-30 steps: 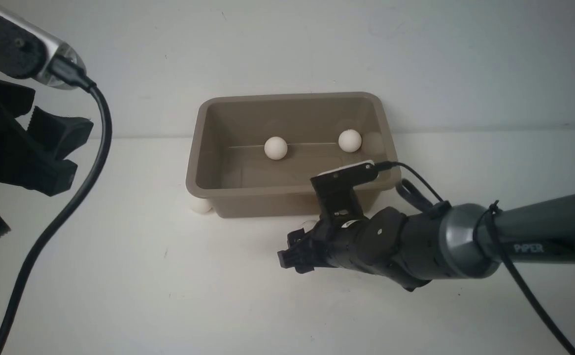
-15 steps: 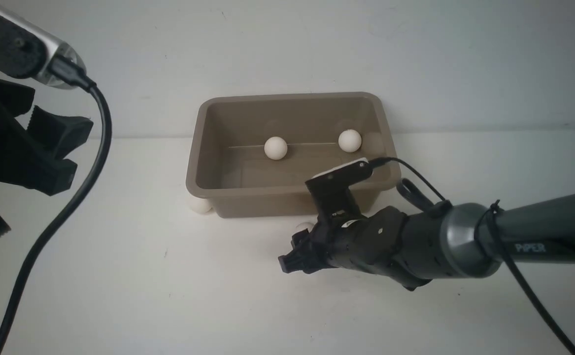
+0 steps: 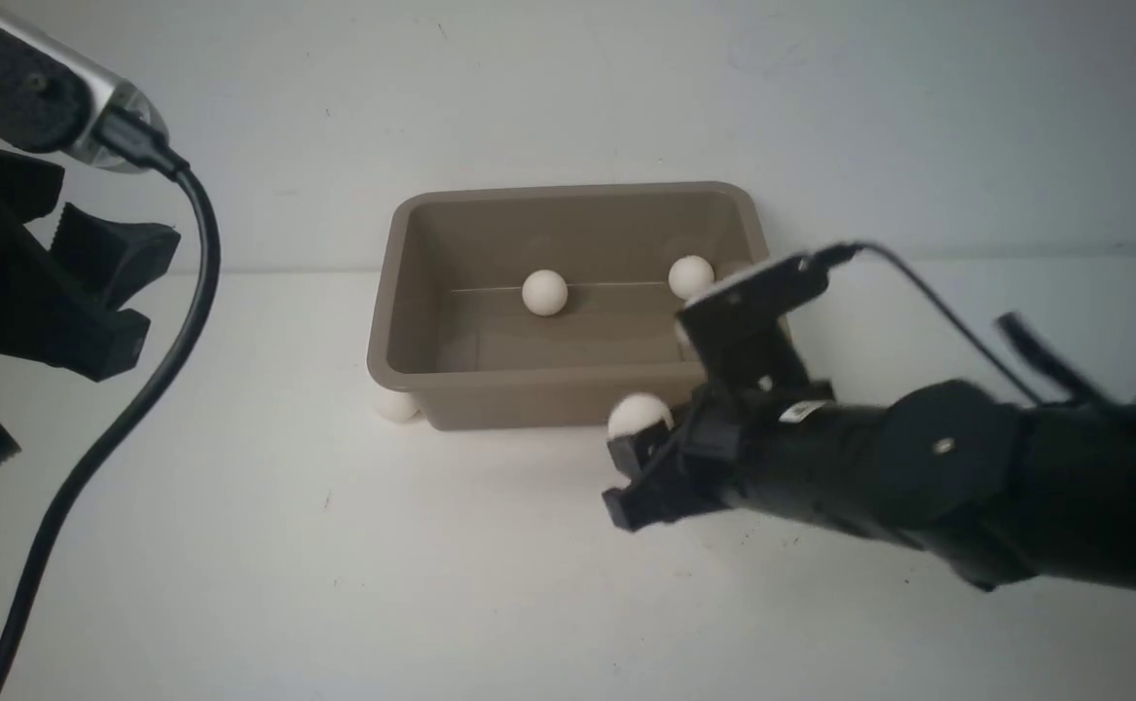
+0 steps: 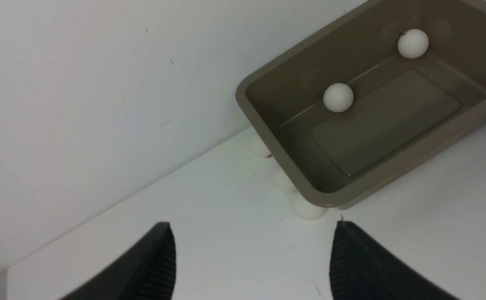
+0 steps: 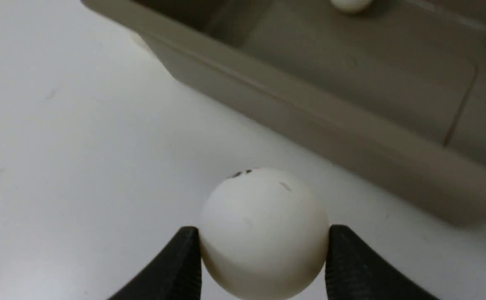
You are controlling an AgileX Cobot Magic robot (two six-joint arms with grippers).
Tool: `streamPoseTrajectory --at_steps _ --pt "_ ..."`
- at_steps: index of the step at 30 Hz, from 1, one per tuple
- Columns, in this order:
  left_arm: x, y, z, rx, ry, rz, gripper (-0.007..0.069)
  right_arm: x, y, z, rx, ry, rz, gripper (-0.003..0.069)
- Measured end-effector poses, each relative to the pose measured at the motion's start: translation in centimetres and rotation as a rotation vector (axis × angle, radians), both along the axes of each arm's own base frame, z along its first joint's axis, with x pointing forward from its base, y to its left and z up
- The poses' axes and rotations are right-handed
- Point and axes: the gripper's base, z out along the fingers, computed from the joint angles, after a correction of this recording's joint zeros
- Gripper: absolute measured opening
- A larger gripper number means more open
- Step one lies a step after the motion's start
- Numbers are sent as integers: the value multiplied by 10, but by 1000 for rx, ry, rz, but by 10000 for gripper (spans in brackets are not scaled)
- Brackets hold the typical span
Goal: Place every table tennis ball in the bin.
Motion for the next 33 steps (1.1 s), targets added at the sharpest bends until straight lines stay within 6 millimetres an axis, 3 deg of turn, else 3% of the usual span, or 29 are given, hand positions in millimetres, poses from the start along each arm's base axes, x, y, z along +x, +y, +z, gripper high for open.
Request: streamPoseTrajectory --at_steps 5,9,15,19,26,33 --pt "0 0 0 1 0 1 447 14 -1 29 52 -54 9 350" --pt "0 -1 0 -38 11 5 447 39 -6 37 71 -58 -15 350" --pt "5 -3 -4 -43 29 4 447 86 -19 32 37 -74 -48 350" --pt "8 -4 -7 -46 46 4 447 107 -24 24 27 -46 -27 350" --pt "9 -5 -8 -65 58 2 447 121 -29 9 -24 -33 2 350" --pt "9 -5 -8 -69 59 2 447 126 -32 12 -51 -85 -25 539"
